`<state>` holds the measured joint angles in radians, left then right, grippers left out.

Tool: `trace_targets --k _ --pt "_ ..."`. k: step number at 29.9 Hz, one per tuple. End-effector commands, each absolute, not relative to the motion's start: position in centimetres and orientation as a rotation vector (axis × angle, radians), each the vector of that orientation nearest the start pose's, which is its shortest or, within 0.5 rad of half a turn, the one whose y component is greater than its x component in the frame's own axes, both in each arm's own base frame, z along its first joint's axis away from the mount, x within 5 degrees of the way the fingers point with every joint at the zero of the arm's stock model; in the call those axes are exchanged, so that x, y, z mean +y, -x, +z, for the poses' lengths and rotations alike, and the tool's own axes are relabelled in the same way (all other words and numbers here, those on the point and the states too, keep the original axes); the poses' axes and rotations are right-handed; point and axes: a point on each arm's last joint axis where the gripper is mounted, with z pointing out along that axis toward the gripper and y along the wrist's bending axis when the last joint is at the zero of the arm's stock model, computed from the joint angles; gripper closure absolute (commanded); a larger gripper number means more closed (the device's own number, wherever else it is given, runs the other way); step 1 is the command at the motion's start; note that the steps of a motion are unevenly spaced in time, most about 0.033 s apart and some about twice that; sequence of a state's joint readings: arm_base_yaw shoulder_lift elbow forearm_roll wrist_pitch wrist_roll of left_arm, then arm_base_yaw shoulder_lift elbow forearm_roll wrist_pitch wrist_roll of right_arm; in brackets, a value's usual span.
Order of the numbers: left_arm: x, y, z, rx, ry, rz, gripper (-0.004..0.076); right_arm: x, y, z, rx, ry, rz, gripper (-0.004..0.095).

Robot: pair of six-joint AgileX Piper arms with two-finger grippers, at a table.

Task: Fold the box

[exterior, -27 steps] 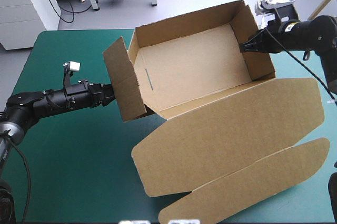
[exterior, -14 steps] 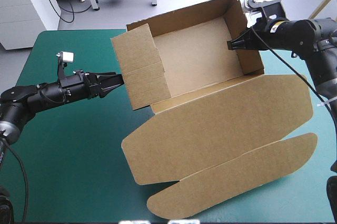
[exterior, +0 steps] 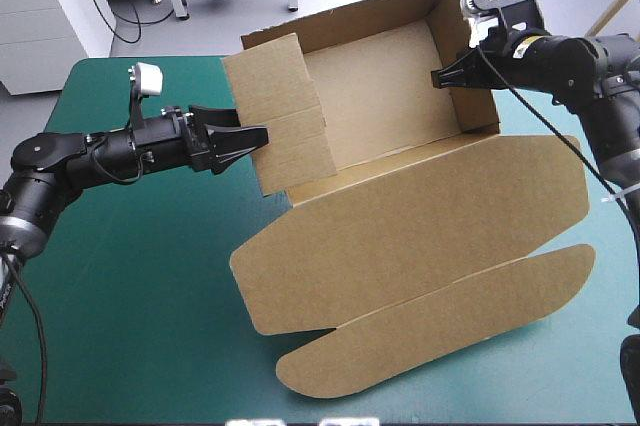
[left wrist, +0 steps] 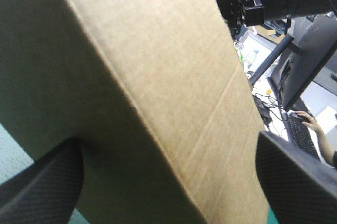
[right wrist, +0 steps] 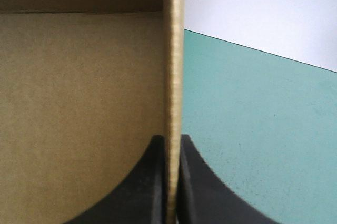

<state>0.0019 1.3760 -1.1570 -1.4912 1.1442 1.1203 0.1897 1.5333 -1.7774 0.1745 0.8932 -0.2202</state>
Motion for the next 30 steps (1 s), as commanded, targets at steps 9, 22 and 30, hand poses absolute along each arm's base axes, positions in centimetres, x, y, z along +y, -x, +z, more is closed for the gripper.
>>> trace_targets --k 9,22,30 --pt "-11.7 -26.9 43.7 1.758 -0.555 -0.942 0.0097 7.2 -31.6 49.8 1.867 0.311 0.207 0.0915" --pt "-14.7 -30.0 46.1 1.972 -0.452 -0.614 0.0097 7.0 -31.8 50.5 1.792 0.284 0.195 0.0915" --pt "-17.1 -32.6 46.0 1.997 -0.273 -0.732 0.0132 6.6 -32.1 51.1 1.733 0.242 0.150 0.0914"
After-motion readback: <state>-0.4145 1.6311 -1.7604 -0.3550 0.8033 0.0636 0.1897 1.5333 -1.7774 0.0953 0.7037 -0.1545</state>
